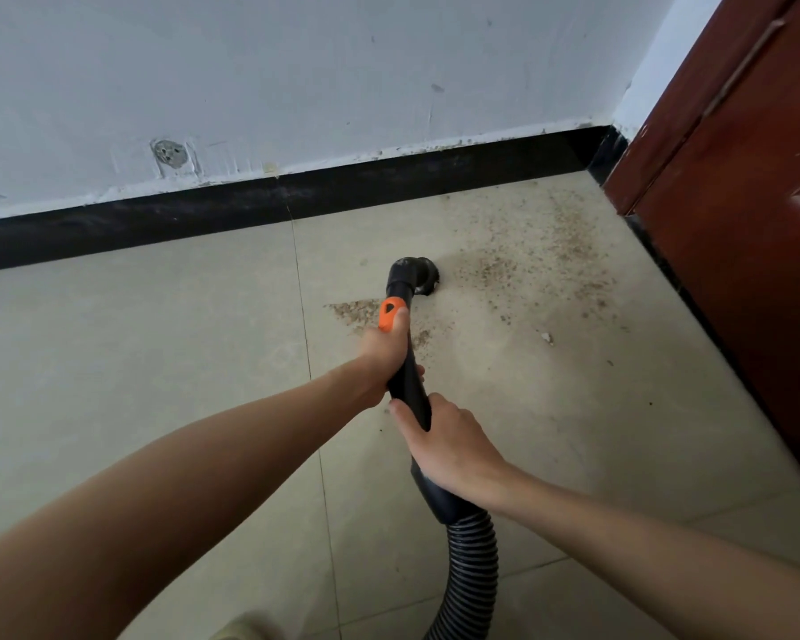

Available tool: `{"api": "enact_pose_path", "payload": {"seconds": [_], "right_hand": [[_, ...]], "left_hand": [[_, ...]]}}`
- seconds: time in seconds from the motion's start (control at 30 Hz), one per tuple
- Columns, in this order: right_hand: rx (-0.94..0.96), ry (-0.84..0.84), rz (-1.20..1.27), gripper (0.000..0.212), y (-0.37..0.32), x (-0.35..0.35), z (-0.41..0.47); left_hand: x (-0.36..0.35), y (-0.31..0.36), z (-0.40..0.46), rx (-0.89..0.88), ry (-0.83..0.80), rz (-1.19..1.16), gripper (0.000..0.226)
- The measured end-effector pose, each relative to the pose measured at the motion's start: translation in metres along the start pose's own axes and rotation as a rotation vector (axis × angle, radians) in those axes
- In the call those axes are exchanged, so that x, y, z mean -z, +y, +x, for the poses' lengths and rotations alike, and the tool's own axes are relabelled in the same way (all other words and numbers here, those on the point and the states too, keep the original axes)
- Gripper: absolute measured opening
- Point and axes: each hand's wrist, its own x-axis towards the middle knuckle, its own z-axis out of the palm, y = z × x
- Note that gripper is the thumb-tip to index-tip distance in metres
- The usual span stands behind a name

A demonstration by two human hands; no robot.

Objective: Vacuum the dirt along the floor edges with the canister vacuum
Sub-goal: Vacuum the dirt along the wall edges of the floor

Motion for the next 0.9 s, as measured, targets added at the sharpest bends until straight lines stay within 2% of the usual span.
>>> {"api": "enact_pose_path", "payload": {"seconds": [0.2, 0.43, 0.57, 0.73, 0.9], "right_hand": [[-0.037, 0.032, 0.036, 0.044, 0.012, 0.009, 0.0], [0.018, -0.032, 0.103, 0.04, -0.001, 0.021, 0.011], [0.086, -0.128, 0.062, 0.042, -0.024, 0.013, 0.02], [0.172, -0.25, -0.051, 0.043, -0.049, -0.005, 0.026], [0.184, -0.288, -0.083, 0.042, -0.049, -0.015, 0.019]], "left_hand": [[-0.021, 0.005, -0.001, -0.011, -0.031, 0.085, 0.046], [-0.006, 0.026, -0.001, 0.006, -0.051, 0.095, 0.038], [0.028, 0.028, -0.001, 0.007, 0.007, 0.033, 0.037], [0.071, 0.007, -0.003, -0.034, 0.186, -0.093, 0.045], [0.086, -0.008, -0.01, 0.002, 0.203, -0.158, 0.047]]}}
